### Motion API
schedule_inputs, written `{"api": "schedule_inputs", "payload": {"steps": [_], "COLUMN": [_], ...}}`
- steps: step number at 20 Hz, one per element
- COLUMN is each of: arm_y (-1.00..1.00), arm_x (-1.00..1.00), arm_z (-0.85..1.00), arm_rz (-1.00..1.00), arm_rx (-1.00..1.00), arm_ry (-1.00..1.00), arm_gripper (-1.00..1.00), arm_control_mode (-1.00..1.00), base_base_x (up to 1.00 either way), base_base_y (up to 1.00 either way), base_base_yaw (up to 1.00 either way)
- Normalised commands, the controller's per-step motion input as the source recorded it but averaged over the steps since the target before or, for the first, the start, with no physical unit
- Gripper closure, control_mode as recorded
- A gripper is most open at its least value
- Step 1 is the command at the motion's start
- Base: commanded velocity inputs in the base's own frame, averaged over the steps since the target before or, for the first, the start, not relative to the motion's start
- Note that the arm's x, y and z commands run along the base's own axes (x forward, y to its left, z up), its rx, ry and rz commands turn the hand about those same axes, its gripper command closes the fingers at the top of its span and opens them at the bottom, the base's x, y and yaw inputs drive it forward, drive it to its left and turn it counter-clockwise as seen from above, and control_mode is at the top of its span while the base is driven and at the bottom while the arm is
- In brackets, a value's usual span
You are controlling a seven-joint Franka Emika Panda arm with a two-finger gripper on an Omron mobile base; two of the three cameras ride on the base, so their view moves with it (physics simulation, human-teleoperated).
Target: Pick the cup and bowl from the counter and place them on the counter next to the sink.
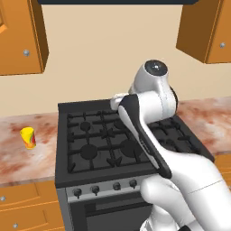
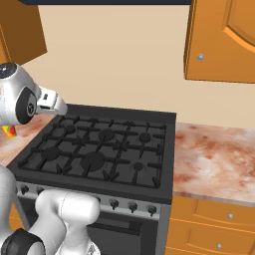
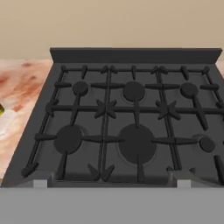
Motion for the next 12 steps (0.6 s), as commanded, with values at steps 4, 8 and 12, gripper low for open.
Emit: {"api": "schedule_inputs", "payload": {"steps": [4, 8, 12], "arm_y": [0.77, 0.51, 0.37], "arm_x": [0.21, 0.34, 0.43], "arm_z": [0.1, 0.14, 0.0], "arm_rz": [0.09, 0.15, 0.16], "arm_rx": [0.04, 0.0, 0.0], "arm_ry": [0.13, 0.37, 0.48], "arm_gripper": [-1.0, -1.0, -1.0], "arm_control_mode": [-1.0, -1.0, -1.0], "base_base_x": [0.0, 0.0, 0.0], "base_base_y": [0.0, 0.0, 0.0], "base_base_yaw": [0.0, 0.0, 0.0]}}
